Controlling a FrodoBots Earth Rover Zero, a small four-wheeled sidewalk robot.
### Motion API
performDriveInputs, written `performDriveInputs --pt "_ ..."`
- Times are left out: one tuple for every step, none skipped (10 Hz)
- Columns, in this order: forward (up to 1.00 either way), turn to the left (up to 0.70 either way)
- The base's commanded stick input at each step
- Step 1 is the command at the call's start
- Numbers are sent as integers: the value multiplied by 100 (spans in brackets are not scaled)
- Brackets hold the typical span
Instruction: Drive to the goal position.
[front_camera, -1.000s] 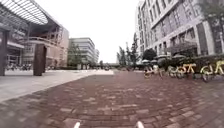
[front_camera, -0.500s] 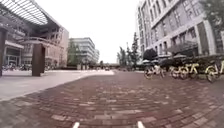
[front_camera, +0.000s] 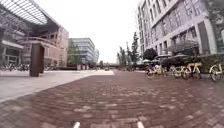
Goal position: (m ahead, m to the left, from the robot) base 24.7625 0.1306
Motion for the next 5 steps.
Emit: performDriveInputs --pt "45 0" --pt "45 0" --pt "45 0" --pt "45 0" --pt "45 0"
